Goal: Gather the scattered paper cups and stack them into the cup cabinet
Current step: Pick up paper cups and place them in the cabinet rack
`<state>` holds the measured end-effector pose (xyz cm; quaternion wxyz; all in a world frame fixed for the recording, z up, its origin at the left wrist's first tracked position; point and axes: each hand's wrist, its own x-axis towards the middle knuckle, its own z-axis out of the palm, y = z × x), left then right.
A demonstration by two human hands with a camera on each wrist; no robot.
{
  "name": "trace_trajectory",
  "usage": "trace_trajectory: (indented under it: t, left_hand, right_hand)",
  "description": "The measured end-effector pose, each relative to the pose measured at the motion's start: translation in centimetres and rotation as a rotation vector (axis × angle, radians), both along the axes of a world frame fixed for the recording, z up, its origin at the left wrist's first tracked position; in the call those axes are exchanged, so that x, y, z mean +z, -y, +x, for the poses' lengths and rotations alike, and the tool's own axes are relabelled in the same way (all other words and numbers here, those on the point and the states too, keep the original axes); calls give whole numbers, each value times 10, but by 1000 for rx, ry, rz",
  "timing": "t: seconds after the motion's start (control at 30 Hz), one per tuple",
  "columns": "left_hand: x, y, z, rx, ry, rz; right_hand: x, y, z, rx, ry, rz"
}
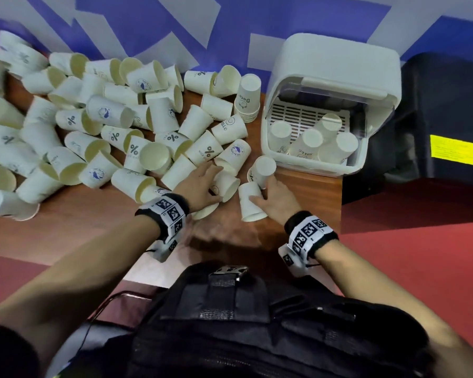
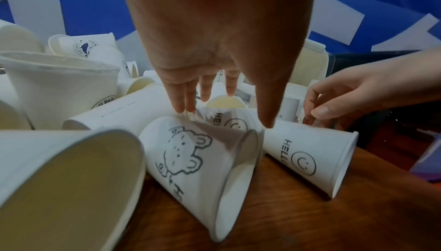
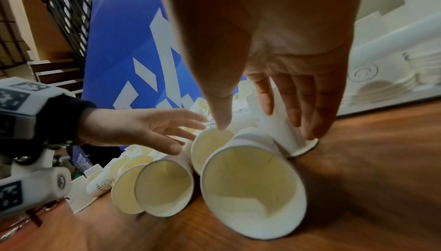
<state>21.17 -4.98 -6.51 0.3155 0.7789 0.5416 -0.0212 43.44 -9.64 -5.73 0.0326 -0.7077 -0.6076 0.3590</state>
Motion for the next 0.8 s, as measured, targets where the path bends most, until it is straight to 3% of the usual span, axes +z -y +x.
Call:
trace_trajectory:
  t: [0.47,0.8]
  left_hand:
    - [-11,-18,18,-251,-228,-39]
    - [-9,-25,17,-321,-184,-103]
  right_hand:
    - [-7,-12,-10,-87,-132,-263]
    - [-8,-2,5,-141,-101,-322]
